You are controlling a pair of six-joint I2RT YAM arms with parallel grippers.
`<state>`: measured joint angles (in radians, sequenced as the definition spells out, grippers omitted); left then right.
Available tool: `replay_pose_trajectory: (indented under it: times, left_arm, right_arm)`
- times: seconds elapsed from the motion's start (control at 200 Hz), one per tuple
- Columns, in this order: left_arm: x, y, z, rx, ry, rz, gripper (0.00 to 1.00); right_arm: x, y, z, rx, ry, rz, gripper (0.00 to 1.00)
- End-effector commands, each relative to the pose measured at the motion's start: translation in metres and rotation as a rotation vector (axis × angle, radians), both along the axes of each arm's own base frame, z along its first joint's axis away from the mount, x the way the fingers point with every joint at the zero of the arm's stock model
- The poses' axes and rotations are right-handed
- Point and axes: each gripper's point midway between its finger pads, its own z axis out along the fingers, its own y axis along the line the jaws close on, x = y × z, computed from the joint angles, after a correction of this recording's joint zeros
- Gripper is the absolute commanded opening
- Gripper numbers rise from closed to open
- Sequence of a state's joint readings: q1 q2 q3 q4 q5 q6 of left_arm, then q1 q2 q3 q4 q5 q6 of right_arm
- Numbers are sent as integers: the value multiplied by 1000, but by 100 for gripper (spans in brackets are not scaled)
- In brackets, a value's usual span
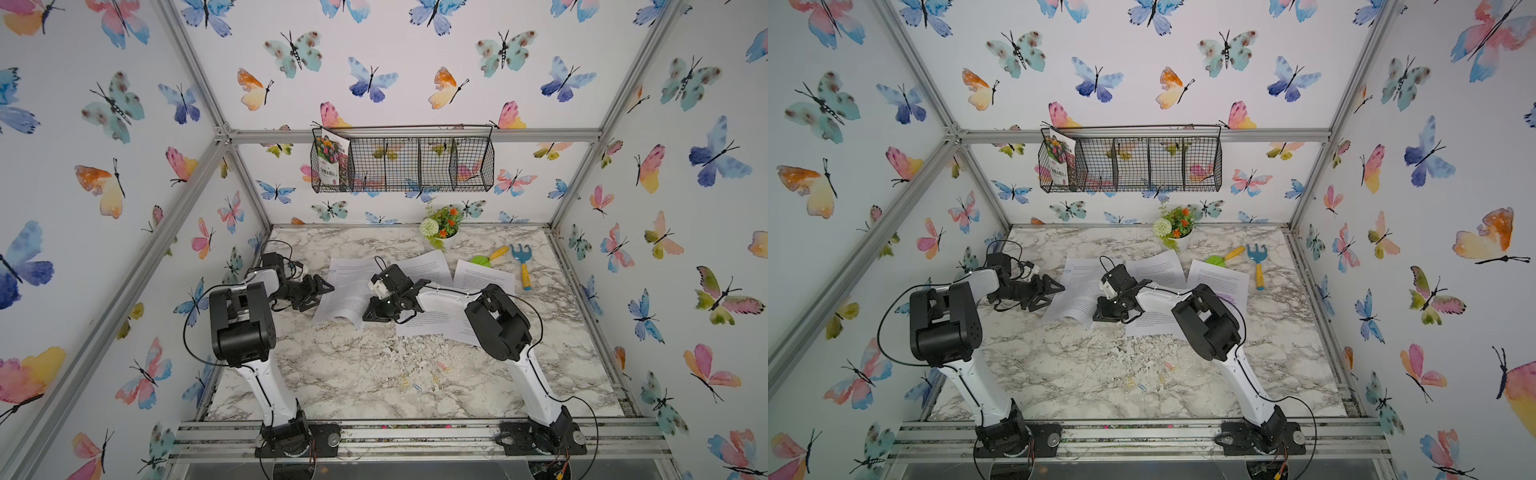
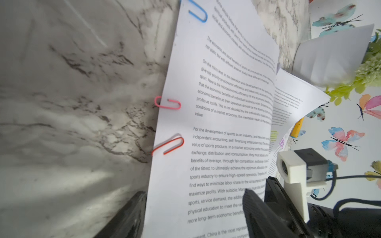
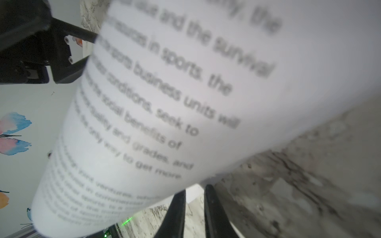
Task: Unclip the paperclips from the documents
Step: Pick up the document from the center of the board.
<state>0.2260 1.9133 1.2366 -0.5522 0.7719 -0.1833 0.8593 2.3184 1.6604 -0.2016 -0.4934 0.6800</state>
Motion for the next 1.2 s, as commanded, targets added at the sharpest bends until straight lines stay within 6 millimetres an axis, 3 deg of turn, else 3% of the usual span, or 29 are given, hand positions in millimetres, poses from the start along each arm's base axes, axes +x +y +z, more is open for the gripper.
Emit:
replay_pose_trajectory:
  times: [0.0, 0.195, 0.661, 1.006, 1.041, 1.101, 1.196]
  left_arm:
    - [-5, 3, 29, -29, -26, 11, 68]
    - [-18, 4, 27, -77, 3, 16, 65]
    - [-20, -14, 83, -288, -105, 65, 66]
    - [-33, -26, 84, -357, -91, 82, 66]
    - [-34, -27, 83, -335, -89, 76, 63]
    - [-35, -28, 80, -297, -83, 63, 42]
    - [-35, -24, 75, -251, -71, 57, 20]
  right_arm:
    - [-12, -22, -27, -126, 23, 6, 21]
    - [-12, -23, -28, -125, 29, 11, 21]
    - [-15, -22, -28, -111, 33, 30, 21]
    - [-15, -20, -27, -97, 31, 36, 21]
    - [-15, -19, -27, -96, 31, 37, 21]
    - [-15, -19, -28, -95, 32, 38, 21]
    - [-16, -20, -28, -95, 34, 42, 21]
